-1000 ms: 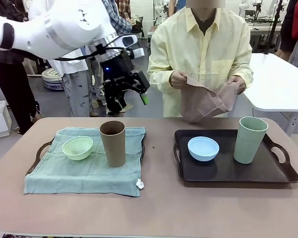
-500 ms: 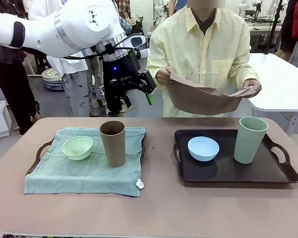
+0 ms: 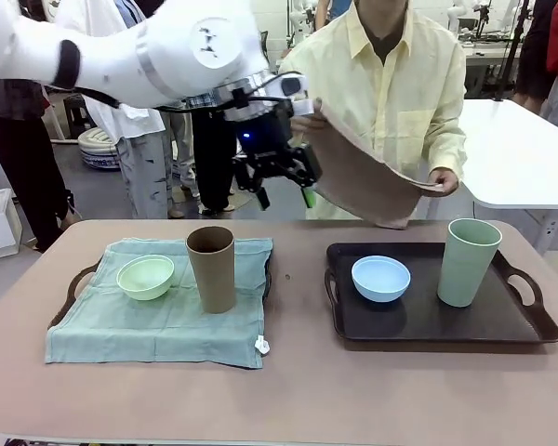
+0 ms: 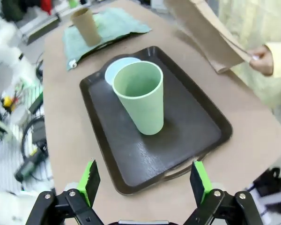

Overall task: Set up a tray with a mat and arrange the tableware.
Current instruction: Pick up the Picnic Bowl and Reusable plastic cup from the Handle tray in front of the human's position and hold them in the air.

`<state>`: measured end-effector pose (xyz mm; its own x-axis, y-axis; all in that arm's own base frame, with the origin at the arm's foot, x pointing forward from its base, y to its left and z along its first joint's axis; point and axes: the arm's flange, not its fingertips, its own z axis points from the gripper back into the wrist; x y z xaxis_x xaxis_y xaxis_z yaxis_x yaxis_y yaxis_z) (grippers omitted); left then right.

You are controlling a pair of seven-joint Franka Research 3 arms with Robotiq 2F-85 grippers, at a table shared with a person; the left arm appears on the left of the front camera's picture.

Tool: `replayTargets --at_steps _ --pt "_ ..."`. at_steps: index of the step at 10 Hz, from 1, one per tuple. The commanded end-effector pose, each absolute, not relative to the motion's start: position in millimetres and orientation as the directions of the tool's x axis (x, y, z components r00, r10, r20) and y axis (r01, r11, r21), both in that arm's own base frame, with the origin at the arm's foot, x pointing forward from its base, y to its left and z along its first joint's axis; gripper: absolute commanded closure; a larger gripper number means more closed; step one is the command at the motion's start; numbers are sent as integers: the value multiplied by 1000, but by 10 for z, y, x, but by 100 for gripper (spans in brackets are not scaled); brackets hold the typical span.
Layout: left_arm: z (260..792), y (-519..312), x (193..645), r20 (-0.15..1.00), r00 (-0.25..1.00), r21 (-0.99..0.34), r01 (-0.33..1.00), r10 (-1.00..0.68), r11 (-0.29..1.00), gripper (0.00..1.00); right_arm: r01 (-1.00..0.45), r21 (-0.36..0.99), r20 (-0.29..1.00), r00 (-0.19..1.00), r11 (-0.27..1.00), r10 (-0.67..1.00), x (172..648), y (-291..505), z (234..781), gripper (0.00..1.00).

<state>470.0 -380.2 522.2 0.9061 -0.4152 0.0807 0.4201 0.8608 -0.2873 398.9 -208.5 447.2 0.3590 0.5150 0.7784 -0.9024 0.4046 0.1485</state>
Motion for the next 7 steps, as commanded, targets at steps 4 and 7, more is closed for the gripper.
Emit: replayTargets --at_steps 4,7 --pt "4925 -4578 4994 72 970 -200 241 -231 950 0 -998 33 833 56 52 550 4331 -2100 4192 0" --pt "4836 -4538 4943 54 967 -226 257 -251 940 0 -997 31 833 67 75 549 4319 -1999 4159 0"
